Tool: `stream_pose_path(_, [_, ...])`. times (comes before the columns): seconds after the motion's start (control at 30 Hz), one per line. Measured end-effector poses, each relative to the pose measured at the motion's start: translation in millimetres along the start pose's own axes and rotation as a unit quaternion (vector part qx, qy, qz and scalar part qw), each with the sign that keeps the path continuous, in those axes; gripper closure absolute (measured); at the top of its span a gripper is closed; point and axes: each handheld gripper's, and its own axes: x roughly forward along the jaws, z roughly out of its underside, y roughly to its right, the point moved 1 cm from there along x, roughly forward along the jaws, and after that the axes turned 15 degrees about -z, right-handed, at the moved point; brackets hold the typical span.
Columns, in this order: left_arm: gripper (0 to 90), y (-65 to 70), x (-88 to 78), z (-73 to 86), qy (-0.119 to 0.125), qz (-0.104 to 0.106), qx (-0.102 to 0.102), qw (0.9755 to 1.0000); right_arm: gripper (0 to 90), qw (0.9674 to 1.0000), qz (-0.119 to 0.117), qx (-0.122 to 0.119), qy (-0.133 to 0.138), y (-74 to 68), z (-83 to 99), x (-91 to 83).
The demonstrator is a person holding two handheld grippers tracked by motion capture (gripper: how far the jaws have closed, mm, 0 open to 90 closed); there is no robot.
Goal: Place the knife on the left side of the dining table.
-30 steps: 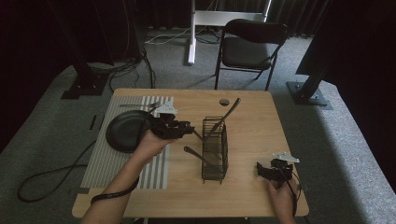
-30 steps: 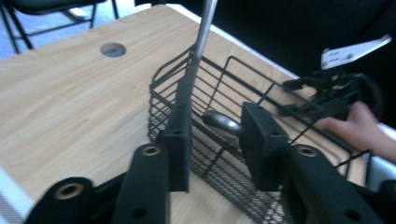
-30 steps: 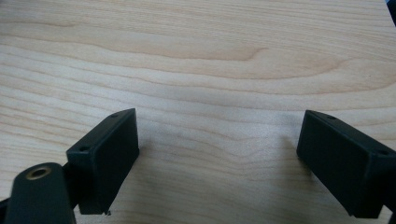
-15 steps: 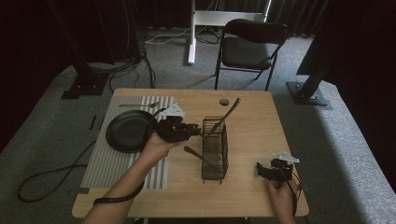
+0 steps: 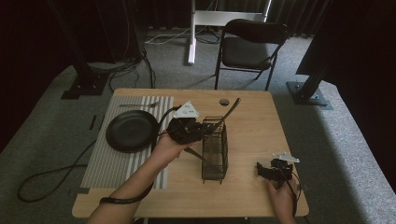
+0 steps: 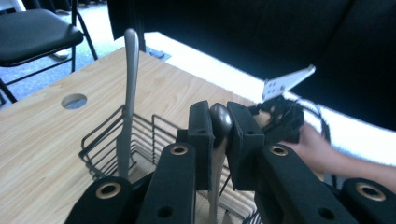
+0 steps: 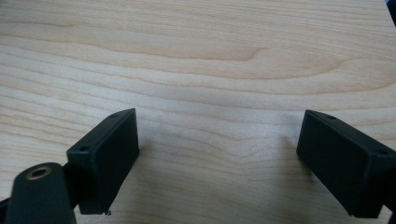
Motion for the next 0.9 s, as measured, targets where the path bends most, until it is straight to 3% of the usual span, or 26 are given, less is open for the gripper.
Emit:
stream_pose_path(0.37, [83.9,-4.2,-13.4,-20.0,0.028,-0.001,-0.018,0.9995,12.0,1.0000,0.000,-0.001,0.000,0.1,0.0,0.1])
stream_pose_path(0.47, [84.0,-4.5,-21.5,-25.8,0.039,0.006,-0.022,0.9990,12.0,1.0000,0.000,0.000,0.000,-0.1,0.0,0.1])
stream_pose_path(0.53, [84.0,-4.4,-24.7,-27.8,0.042,0.013,-0.015,0.9989,12.0,1.0000,0.000,0.001,0.000,-0.1,0.0,0.1])
stream_pose_path(0.9, [84.1,-19.5,-76.6,-54.1,0.089,-0.002,-0.024,0.9957,12.0,1.0000,0.000,0.000,0.000,0.0,0.1,0.1])
